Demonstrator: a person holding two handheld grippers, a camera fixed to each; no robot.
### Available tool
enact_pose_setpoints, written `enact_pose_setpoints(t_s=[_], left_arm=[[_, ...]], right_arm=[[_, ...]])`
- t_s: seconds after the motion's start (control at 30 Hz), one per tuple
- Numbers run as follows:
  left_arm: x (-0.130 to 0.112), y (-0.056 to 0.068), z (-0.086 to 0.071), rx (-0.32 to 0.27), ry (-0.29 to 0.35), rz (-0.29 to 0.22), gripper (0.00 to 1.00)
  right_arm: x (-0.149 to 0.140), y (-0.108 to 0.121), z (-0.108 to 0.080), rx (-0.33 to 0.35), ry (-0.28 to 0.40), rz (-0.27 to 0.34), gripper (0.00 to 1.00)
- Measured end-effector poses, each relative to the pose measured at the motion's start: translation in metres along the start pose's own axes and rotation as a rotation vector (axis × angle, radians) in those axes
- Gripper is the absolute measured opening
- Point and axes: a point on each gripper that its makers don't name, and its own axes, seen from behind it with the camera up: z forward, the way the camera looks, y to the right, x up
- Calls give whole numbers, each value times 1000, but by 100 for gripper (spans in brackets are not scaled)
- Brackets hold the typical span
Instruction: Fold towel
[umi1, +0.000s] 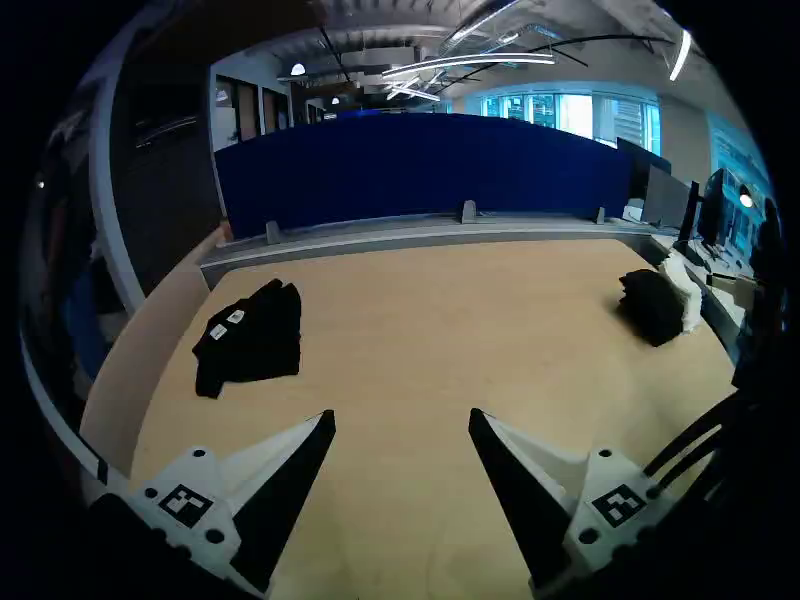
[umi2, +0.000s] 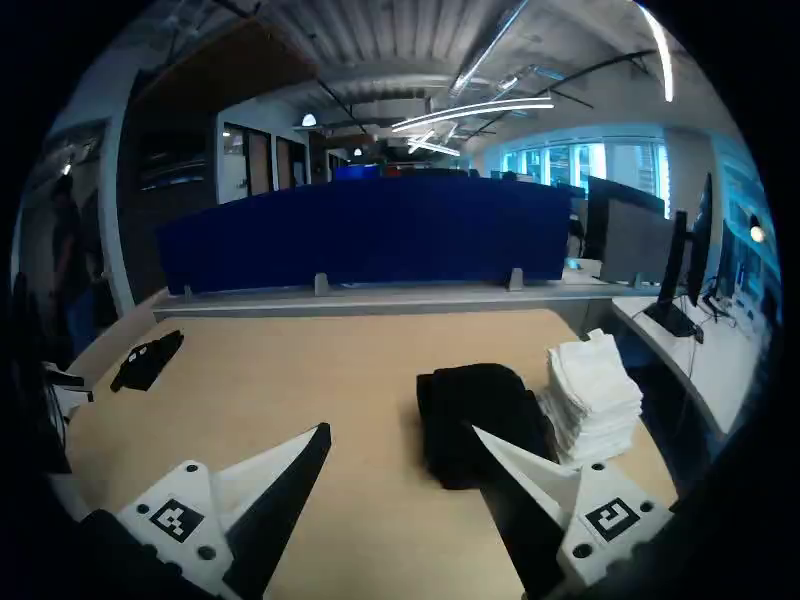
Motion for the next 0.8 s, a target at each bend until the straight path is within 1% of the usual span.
enact_pose_setpoints(t_s=[0.1,0.2,0.3,0.4,0.5,0.6,0.7,0.8], left_arm=[[8,-3,2,1,39,-19,100],[21,-6,3,-5,98,-49,100],[43,-6,0,-25,182,-75,100],[69,-7,-7,-36,289,-87,99],[86,-13,-13,-18,366,-89,99],[96,-21,-16,9,409,-89,99],[98,-25,-14,24,423,-86,99],[95,-27,-9,30,426,-83,99]], right_arm=[[7,-6,0,7,34,7,100],[13,-12,1,12,62,20,100],[20,-20,3,24,92,36,100],[29,-28,4,36,128,59,100],[38,-32,5,37,162,81,100],[52,-36,1,41,223,70,100],[61,-33,-1,19,267,43,100],[63,-31,0,-6,275,30,100]])
